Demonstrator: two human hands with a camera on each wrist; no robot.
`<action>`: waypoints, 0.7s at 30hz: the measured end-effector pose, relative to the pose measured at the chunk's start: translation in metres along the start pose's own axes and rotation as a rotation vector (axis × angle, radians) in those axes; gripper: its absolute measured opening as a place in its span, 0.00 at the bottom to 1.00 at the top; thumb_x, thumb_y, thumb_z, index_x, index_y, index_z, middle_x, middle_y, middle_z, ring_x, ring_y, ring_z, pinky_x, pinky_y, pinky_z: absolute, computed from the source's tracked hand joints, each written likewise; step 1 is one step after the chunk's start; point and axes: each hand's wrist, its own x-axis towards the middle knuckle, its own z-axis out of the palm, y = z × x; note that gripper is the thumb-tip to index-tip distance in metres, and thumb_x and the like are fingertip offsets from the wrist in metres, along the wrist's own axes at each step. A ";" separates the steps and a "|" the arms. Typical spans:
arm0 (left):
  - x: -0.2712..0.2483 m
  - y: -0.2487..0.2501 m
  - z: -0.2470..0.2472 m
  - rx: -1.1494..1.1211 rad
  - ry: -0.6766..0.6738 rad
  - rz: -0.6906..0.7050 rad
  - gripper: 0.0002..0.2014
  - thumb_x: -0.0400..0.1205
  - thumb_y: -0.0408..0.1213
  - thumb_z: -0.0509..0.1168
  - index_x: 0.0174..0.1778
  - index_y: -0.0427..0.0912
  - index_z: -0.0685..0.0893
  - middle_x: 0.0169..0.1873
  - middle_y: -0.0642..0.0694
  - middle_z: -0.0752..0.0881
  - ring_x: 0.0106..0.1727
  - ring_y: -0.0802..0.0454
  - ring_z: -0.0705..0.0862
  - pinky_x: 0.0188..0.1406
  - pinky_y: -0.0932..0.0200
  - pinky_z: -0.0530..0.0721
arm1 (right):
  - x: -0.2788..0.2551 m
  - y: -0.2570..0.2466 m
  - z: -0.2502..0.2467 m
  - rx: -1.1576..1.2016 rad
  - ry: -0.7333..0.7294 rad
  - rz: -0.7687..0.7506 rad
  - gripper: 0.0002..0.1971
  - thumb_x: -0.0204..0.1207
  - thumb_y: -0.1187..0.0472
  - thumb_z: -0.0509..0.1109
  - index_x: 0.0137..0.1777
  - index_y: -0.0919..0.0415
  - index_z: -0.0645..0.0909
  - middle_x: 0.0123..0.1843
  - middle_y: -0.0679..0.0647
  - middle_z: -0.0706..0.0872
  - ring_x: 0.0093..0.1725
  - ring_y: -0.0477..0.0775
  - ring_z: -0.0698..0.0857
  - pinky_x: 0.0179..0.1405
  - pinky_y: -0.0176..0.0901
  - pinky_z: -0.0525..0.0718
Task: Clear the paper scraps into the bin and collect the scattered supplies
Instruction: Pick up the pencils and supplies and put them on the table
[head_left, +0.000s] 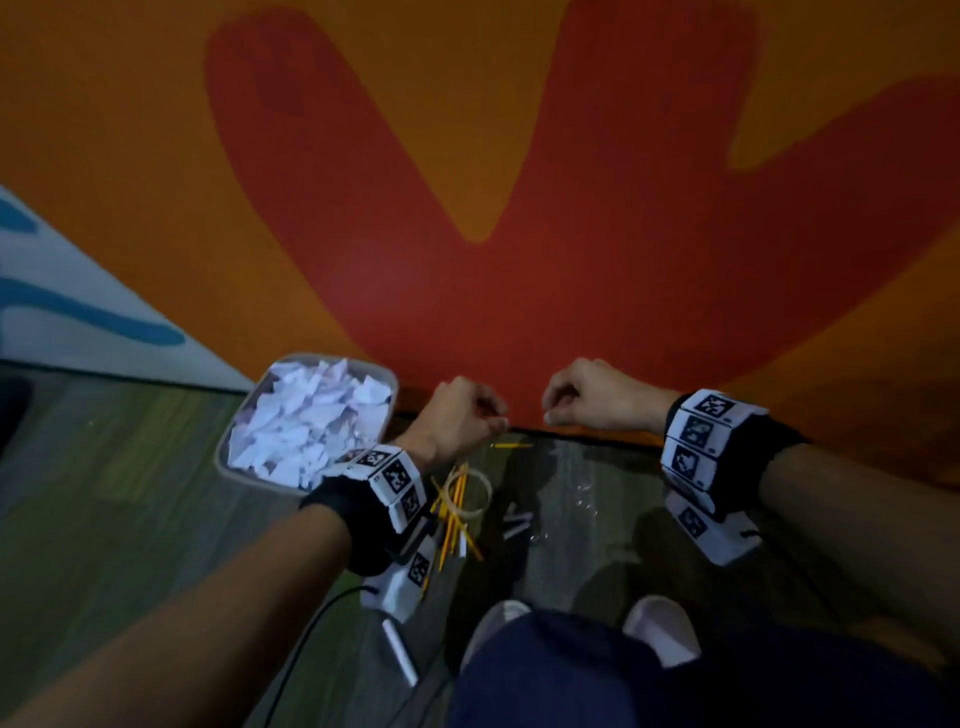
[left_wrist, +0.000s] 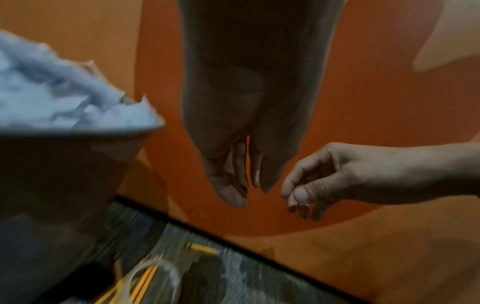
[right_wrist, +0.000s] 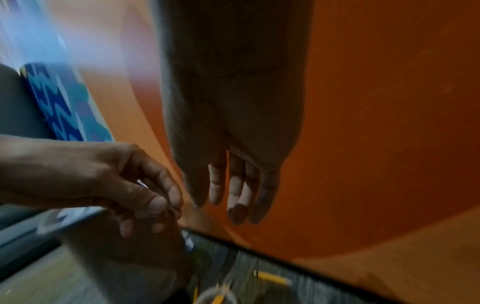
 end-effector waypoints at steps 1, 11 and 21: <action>-0.001 -0.017 0.015 0.010 -0.031 -0.036 0.02 0.77 0.35 0.75 0.44 0.43 0.92 0.35 0.51 0.89 0.36 0.62 0.85 0.43 0.66 0.83 | 0.013 0.007 0.022 0.005 -0.053 0.013 0.05 0.75 0.56 0.77 0.48 0.54 0.89 0.42 0.51 0.91 0.45 0.50 0.89 0.48 0.49 0.88; -0.001 -0.157 0.110 0.136 -0.171 -0.373 0.10 0.78 0.36 0.69 0.52 0.45 0.93 0.49 0.38 0.91 0.54 0.42 0.89 0.55 0.56 0.82 | 0.080 0.061 0.166 -0.012 -0.337 0.075 0.09 0.79 0.58 0.68 0.53 0.59 0.88 0.55 0.53 0.87 0.55 0.56 0.86 0.60 0.51 0.84; 0.031 -0.182 0.139 0.217 0.015 -0.624 0.12 0.85 0.41 0.62 0.56 0.37 0.85 0.57 0.37 0.87 0.60 0.35 0.87 0.55 0.45 0.85 | 0.116 0.061 0.196 0.074 -0.295 0.041 0.08 0.82 0.58 0.71 0.50 0.59 0.90 0.48 0.53 0.91 0.47 0.52 0.89 0.28 0.28 0.79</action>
